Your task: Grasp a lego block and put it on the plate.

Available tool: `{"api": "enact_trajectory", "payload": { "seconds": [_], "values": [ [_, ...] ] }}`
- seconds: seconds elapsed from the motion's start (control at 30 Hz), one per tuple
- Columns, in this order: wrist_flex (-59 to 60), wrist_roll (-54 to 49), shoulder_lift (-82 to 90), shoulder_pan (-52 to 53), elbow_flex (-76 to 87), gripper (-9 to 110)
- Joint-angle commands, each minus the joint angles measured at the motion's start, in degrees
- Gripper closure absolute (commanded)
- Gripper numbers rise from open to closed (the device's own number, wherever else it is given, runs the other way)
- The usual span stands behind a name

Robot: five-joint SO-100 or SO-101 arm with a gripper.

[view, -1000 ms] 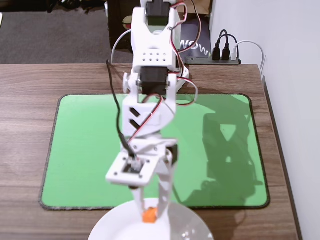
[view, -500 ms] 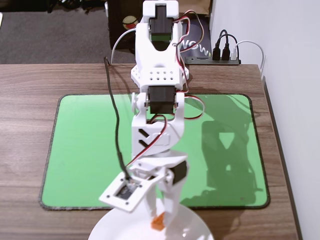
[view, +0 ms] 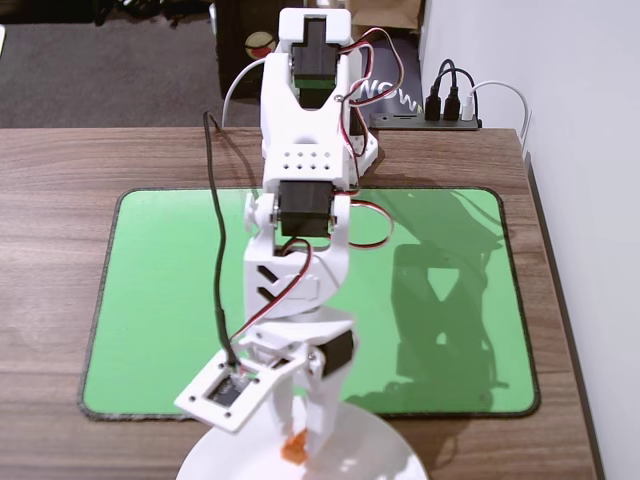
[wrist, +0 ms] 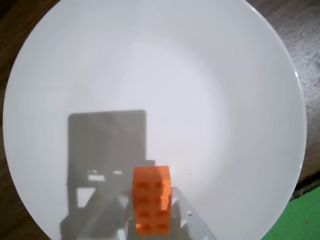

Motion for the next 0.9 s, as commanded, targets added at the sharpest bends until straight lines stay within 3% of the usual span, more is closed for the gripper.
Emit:
{"api": "enact_trajectory", "payload": {
  "seconds": [0.0,0.3,0.87],
  "values": [
    [0.62,-3.78,0.97,0.18,-2.9,97],
    [-0.62,-17.49,0.53,1.41,-2.9,97],
    [-0.26,-17.93,-0.53,1.67,-2.9,85]
  ]
}}
